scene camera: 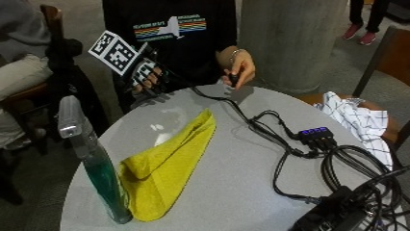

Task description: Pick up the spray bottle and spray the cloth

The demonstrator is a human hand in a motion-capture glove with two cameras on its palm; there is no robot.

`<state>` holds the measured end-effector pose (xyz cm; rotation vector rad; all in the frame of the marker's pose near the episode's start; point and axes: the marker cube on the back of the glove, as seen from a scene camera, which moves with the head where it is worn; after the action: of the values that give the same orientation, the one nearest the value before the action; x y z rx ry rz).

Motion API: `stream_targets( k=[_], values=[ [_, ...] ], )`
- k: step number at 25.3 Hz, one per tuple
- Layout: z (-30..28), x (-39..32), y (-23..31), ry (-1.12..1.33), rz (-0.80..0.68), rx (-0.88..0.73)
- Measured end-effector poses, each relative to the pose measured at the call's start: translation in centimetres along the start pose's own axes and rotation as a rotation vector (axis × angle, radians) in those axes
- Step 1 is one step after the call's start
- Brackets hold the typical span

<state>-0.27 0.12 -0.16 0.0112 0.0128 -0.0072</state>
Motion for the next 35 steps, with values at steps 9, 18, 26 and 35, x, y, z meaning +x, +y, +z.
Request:
stream_targets(
  k=[9, 18, 26, 35],
  values=[
    [-1.0, -1.6, -0.4, 0.118, -0.012, 0.016],
    [-2.9, -1.6, -1.9, 0.211, 0.018, 0.070],
    [-4.8, 0.2, -3.2, 0.092, 0.078, 0.237],
    [-6.4, 2.2, -3.8, -0.441, 0.065, 0.497]
  ],
)
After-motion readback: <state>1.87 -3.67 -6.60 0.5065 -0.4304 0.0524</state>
